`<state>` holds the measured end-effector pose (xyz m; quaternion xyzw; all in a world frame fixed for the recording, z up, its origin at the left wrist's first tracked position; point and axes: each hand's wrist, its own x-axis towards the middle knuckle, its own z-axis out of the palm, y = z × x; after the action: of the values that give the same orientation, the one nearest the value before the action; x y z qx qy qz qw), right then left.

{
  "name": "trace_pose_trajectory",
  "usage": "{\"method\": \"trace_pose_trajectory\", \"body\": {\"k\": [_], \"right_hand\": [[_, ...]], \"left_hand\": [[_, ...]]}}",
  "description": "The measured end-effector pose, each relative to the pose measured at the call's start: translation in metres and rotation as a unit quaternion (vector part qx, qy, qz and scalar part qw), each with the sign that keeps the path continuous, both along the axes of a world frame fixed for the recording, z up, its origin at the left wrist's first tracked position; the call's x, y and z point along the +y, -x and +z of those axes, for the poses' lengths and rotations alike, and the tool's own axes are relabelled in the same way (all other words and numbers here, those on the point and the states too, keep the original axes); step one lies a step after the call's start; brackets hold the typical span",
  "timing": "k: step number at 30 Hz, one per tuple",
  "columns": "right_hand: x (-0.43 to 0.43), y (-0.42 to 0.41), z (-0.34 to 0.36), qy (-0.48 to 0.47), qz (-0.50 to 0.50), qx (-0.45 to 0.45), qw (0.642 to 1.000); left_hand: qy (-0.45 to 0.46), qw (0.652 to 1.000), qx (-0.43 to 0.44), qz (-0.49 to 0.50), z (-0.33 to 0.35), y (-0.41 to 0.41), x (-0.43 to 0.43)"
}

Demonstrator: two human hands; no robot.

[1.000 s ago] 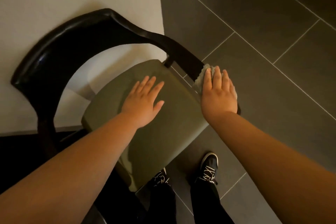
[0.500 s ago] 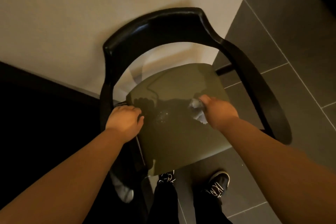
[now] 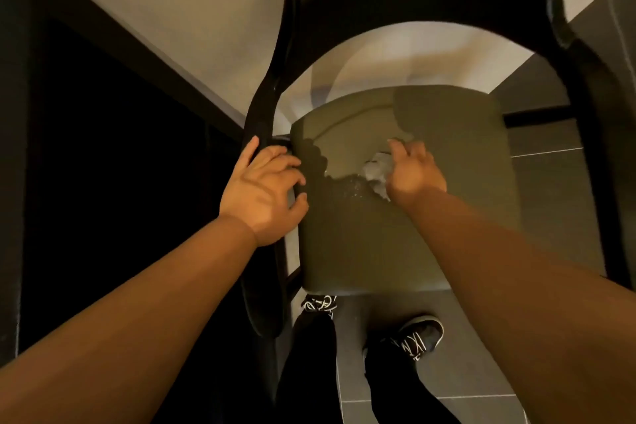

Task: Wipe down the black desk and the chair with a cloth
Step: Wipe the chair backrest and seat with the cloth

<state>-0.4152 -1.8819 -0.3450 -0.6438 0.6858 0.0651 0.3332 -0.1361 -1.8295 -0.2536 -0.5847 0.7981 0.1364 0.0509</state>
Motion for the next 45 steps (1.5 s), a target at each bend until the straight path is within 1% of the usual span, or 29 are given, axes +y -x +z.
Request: {"method": "trace_pose_trajectory", "body": {"k": [1, 3, 5, 6, 9, 10, 12, 13, 15, 16, 23, 25, 26, 28, 30, 31, 32, 34, 35, 37, 38, 40, 42, 43, 45], "right_hand": [[0.005, -0.003, -0.007, 0.045, -0.006, 0.031, 0.998], [0.017, -0.008, -0.019, 0.134, 0.015, 0.078, 0.988], [0.026, -0.010, -0.029, 0.171, 0.015, 0.107, 0.979], [0.025, -0.009, -0.031, 0.162, -0.001, 0.103, 0.981], [0.007, -0.003, -0.037, 0.082, -0.052, 0.059, 0.993], [0.000, -0.001, -0.038, 0.069, -0.069, 0.037, 0.994], [-0.002, -0.006, -0.039, 0.073, -0.110, 0.003, 0.991], [0.002, -0.012, -0.039, 0.086, -0.108, 0.001, 0.990], [0.021, -0.024, -0.041, 0.120, -0.026, 0.016, 0.992], [0.029, -0.027, -0.044, 0.131, -0.011, 0.020, 0.991], [0.018, -0.024, -0.052, 0.152, -0.058, -0.017, 0.986], [0.016, -0.033, -0.050, 0.136, -0.059, -0.022, 0.989], [0.018, -0.038, -0.048, 0.114, -0.040, -0.026, 0.992], [0.031, -0.046, -0.047, 0.073, 0.038, -0.031, 0.996], [0.053, -0.050, -0.044, 0.042, 0.122, -0.044, 0.991], [0.062, -0.049, -0.043, 0.028, 0.153, -0.055, 0.986], [0.065, -0.048, -0.041, 0.023, 0.162, -0.070, 0.984], [0.054, -0.044, -0.034, 0.040, 0.112, -0.079, 0.990], [0.043, -0.043, -0.033, 0.071, 0.071, -0.075, 0.992], [0.015, -0.039, -0.032, 0.142, -0.023, -0.095, 0.985], [0.002, -0.040, -0.031, 0.146, -0.040, -0.094, 0.984], [-0.007, -0.048, -0.034, 0.098, -0.004, -0.058, 0.993], [0.003, -0.062, -0.036, 0.071, 0.051, -0.054, 0.995], [0.014, -0.067, -0.036, 0.057, 0.086, -0.056, 0.993], [0.038, -0.071, -0.029, 0.008, 0.198, -0.046, 0.979]], "left_hand": [[0.004, 1.000, 0.000, -0.002, 0.000, 0.000, -0.001], [0.002, 1.000, -0.010, -0.006, 0.000, 0.001, -0.003], [-0.007, 1.000, -0.025, -0.007, 0.002, 0.001, -0.005], [-0.008, 0.999, -0.031, -0.007, 0.002, 0.001, -0.005], [-0.009, 0.999, -0.037, -0.008, 0.003, 0.001, -0.005], [-0.005, 0.999, -0.037, -0.009, 0.003, 0.001, -0.005], [0.004, 0.999, -0.039, -0.012, 0.003, 0.001, -0.005], [0.004, 0.999, -0.040, -0.013, 0.003, 0.001, -0.005], [0.006, 0.999, -0.038, -0.013, 0.003, 0.001, -0.005], [0.009, 0.999, -0.033, -0.013, 0.002, 0.001, -0.005], [0.038, 0.999, -0.001, -0.021, -0.001, -0.001, -0.003], [0.047, 0.999, 0.005, -0.027, -0.002, -0.002, -0.003], [0.052, 0.998, 0.009, -0.028, -0.002, -0.001, -0.003], [0.061, 0.998, 0.020, -0.027, -0.002, -0.002, -0.001], [0.068, 0.997, 0.034, -0.025, -0.003, -0.002, -0.001], [0.070, 0.997, 0.039, -0.023, -0.003, -0.002, -0.001], [0.071, 0.996, 0.040, -0.021, -0.002, -0.002, -0.001], [0.065, 0.997, 0.040, -0.019, -0.002, -0.002, -0.001], [0.063, 0.997, 0.041, -0.018, -0.003, -0.003, 0.000], [0.068, 0.997, 0.044, -0.020, -0.005, -0.004, 0.000], [0.068, 0.996, 0.048, -0.021, -0.006, -0.004, 0.000], [0.062, 0.997, 0.047, -0.018, -0.007, -0.004, -0.001], [0.052, 0.998, 0.029, -0.013, -0.005, -0.003, -0.001], [0.045, 0.999, 0.023, -0.013, -0.005, -0.003, -0.001], [0.038, 0.999, 0.020, -0.012, -0.004, -0.002, -0.001]]}}
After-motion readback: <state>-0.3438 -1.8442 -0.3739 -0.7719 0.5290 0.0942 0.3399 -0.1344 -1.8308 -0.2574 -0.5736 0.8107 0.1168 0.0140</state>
